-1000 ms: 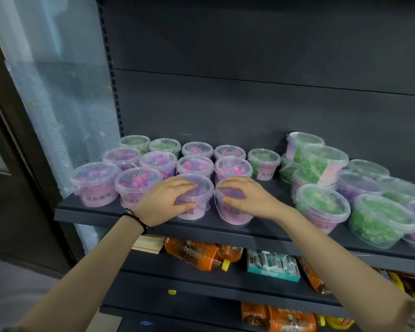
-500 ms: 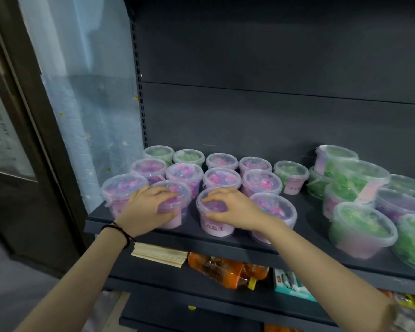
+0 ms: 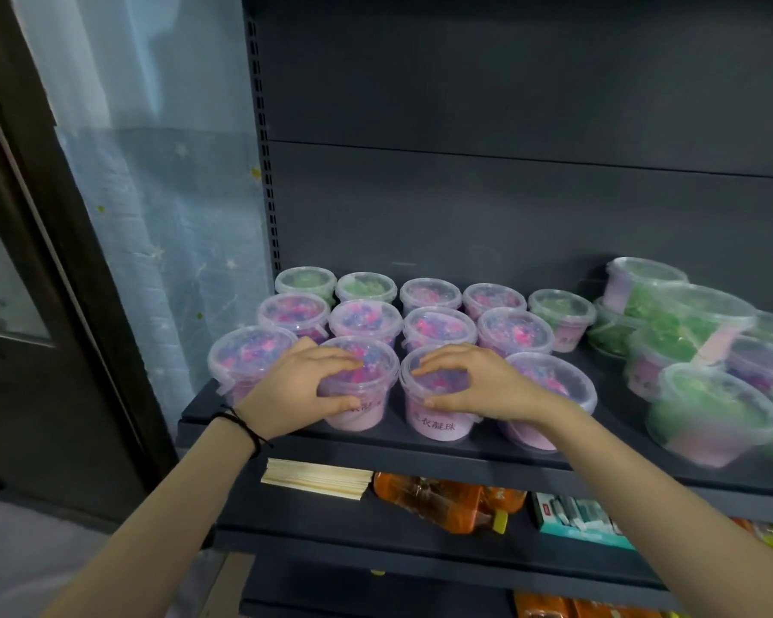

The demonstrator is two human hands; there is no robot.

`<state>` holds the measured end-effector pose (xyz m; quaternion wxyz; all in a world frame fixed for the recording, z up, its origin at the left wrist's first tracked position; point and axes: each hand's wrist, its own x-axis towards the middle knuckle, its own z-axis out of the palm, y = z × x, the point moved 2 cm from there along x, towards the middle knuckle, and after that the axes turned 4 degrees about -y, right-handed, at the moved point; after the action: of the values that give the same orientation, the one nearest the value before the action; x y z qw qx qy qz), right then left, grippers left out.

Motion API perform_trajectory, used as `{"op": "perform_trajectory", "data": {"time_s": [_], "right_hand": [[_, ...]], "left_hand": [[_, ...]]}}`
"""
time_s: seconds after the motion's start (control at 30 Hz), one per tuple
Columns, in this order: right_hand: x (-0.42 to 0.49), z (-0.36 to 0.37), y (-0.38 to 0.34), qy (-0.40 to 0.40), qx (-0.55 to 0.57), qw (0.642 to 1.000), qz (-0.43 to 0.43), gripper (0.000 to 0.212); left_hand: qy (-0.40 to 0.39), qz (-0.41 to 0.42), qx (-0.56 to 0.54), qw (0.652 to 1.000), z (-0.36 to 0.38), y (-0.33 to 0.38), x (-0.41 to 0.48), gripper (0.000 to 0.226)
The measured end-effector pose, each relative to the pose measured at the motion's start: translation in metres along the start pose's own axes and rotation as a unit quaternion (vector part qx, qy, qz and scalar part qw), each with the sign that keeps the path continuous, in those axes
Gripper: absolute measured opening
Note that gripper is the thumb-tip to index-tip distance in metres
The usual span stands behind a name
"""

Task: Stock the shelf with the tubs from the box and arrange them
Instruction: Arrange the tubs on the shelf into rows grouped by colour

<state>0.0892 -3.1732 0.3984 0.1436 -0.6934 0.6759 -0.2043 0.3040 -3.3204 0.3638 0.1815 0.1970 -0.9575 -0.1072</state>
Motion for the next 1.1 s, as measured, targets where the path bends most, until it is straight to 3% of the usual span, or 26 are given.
{"op": "perform_trajectory", "data": {"time_s": [0.1,0.2,0.27,0.4,0.63,0.83,0.97,1.1], "right_hand": [[0.001,-0.003,0.001,-0.025,0.017,1.0,0.003,0.036],[0.012,-0.012,0.002,-0.001,0.068,0.998,0.008,0.026],[0.027,-0.022,0.003,0.037,0.075,0.996,0.012,0.022],[0.072,-0.031,0.004,0.032,0.056,0.998,0.026,0.027],[0.156,-0.005,-0.013,-0.076,0.01,0.997,0.003,0.034],[0.202,0.017,-0.022,-0.113,-0.104,0.988,0.02,0.052],[0.205,0.012,-0.021,-0.12,-0.079,0.99,-0.001,0.046],[0.203,0.0,-0.013,-0.199,-0.046,0.979,-0.018,0.038]], "left_hand": [[-0.031,0.02,0.009,0.999,-0.008,-0.007,-0.002,0.076],[0.094,0.001,0.005,0.996,-0.022,-0.033,-0.004,0.063],[0.149,-0.053,0.068,0.985,-0.029,-0.058,-0.007,0.067],[0.022,-0.165,0.094,0.982,-0.03,-0.082,-0.019,0.081],[-0.017,-0.176,0.093,0.98,-0.037,-0.066,-0.025,0.092],[-0.061,-0.15,0.042,0.986,-0.041,-0.074,-0.025,0.076],[-0.05,-0.152,0.003,0.987,-0.045,-0.073,-0.019,0.066],[-0.031,-0.19,-0.014,0.981,-0.046,-0.073,0.0,0.071]]}}
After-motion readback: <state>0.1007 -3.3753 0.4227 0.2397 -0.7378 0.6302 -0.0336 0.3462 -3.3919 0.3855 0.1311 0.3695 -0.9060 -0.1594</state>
